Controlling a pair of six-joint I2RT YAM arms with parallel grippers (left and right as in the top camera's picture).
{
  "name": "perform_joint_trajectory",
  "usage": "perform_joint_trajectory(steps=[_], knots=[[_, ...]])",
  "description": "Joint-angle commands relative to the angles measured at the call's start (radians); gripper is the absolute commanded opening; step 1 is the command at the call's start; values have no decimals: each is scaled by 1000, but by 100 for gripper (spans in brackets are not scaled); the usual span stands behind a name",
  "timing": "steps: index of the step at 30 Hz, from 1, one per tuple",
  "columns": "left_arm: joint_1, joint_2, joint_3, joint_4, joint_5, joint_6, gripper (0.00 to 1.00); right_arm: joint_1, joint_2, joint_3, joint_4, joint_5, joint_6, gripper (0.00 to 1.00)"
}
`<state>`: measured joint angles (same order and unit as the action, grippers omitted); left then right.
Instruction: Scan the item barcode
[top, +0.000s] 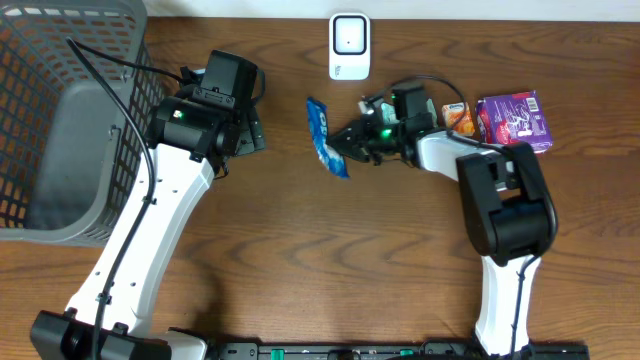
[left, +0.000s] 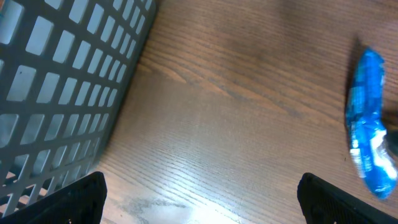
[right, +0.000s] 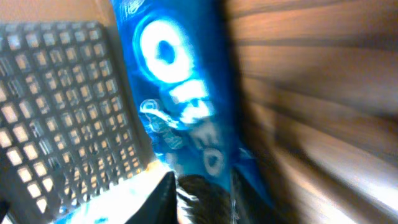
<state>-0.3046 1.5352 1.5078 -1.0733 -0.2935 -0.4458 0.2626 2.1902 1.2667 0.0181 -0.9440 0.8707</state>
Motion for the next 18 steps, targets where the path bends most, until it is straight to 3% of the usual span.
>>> perform_joint_trajectory(steps=[1, 7, 14, 18], knots=[[2, 2, 2, -3, -6, -8, 98, -27, -102, 6, -96, 149, -108, 31], [2, 2, 2, -3, -6, -8, 98, -25, -241, 6, -299, 409, -249, 32], [2, 2, 2, -3, -6, -8, 98, 38, -349, 6, -267, 478, -361, 34], [2, 2, 2, -3, -6, -8, 98, 125, -336, 6, -257, 607, -402, 50]])
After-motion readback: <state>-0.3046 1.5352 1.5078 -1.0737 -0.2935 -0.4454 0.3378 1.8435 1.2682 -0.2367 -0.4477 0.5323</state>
